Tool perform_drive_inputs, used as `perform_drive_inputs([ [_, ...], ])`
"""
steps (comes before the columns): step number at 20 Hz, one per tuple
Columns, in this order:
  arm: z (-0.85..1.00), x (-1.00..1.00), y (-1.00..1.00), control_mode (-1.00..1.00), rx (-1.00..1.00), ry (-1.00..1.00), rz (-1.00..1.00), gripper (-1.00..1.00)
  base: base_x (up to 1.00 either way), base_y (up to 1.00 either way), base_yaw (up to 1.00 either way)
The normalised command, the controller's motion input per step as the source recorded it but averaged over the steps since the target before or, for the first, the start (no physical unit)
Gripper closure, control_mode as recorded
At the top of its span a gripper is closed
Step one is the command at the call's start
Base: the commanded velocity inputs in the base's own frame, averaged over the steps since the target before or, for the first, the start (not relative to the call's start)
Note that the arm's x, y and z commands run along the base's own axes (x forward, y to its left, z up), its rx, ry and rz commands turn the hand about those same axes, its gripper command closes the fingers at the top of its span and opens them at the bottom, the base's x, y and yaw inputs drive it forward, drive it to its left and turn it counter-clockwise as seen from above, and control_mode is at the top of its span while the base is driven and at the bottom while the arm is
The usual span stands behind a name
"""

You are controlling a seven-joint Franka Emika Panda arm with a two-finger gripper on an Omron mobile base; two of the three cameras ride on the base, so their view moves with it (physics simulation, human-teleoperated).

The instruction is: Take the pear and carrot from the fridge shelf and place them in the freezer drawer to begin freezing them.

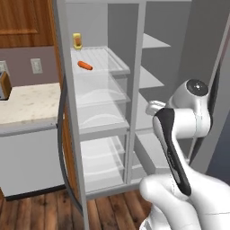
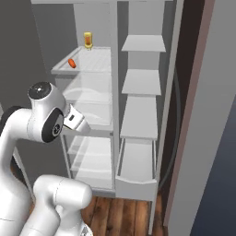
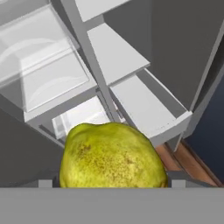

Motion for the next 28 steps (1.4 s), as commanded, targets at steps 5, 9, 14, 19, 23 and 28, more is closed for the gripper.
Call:
perform_drive_inputs([
  [5, -0.26, 0.11, -0.23, -1.0, 0.04, 0.04, -0.07, 1.0, 0.0, -0.07, -0.05],
  [9, -0.76, 0.71, -0.61, -1.0, 0.09, 0.19, -0.17, 1.0, 0.0, 0.0, 0.0],
  [14, -0.88, 0.97, -0.44, -1.0, 0.06, 0.22, -0.22, 1.0, 0.0, 0.0, 0.0],
  [19, -0.84, 0.9, -0.23, -1.0, 0.01, 0.2, -0.22, 1.0, 0.0, 0.0, 0.0],
  [23, -0.57, 0.53, -0.59, -1.0, 0.15, 0.14, -0.19, 1.0, 0.0, 0.0, 0.0],
  [28, -0.56, 0.51, -0.51, -1.0, 0.15, 0.13, -0.16, 1.0, 0.0, 0.0, 0.0],
])
